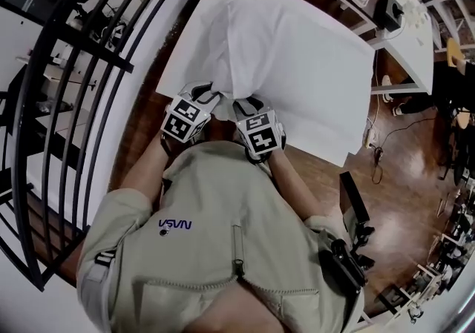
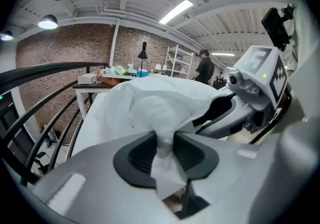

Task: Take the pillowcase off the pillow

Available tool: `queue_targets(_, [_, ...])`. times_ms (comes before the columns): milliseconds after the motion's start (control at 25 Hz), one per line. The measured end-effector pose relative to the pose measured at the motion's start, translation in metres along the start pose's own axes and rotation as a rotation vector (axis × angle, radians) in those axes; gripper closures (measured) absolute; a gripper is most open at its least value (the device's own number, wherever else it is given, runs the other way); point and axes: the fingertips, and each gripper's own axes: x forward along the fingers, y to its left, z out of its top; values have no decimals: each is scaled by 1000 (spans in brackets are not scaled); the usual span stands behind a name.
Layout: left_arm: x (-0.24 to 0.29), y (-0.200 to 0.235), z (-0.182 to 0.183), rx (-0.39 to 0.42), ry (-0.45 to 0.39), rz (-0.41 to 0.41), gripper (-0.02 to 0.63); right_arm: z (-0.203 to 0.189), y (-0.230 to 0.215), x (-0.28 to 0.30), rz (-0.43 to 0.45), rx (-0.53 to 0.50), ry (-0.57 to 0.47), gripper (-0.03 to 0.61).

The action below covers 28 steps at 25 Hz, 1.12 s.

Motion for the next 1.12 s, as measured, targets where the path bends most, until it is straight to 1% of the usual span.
queue_targets(40, [-2,-1,4,11,-8,-11,520,4,-2,3,-26,-11,-2,442])
queue_targets(120, [-6,-1,11,15,-27,-32,534,11,-7,6,-87,-25,-15,448])
queue_targets(200, [-8,0,13,12,-37,-55,532,15,-13,5,-146,-23,-37,509])
queue_targets(280, [-9,-2,12,11,-33,-91,508,15,-19,2,-186,-5,-48,549])
queue_targets(360, [-15,-6,11,4,-39,-136,468,14,-24,-4,-218,20,-59,555])
queue_targets(480, [-28,-10,16,-57,-85,-203,456,10,-27,-12,-238,65,-74,557])
queue_targets(560, [-28,-10,20,-106,-104,-224,446,8,-24,-14,-239,93,-69,557])
queue_targets(640, [-19,-8,21,-118,-91,-217,446,8,-21,-14,-246,102,-70,557])
queue_targets(680, [-13,-7,21,-104,-78,-201,452,9,-20,-15,-251,103,-72,557])
queue_targets(720, [-7,-5,21,-77,-64,-176,494,10,-20,-15,-257,102,-72,557])
queue_targets(760, [-3,-2,21,-42,-54,-147,551,10,-21,-17,-268,99,-72,563])
queue_targets(840, [-2,3,25,6,-58,-103,569,10,-29,-26,-306,93,-74,569])
queue_targets(920, [-12,12,35,14,-104,-77,577,6,-44,-40,-365,102,-80,571])
queue_targets(1000, [-27,23,47,2,-163,-61,578,1,-67,-56,-436,124,-88,571])
queue_targets(1120, [-44,25,62,-7,-221,-68,580,-7,-96,-73,-543,131,-88,571])
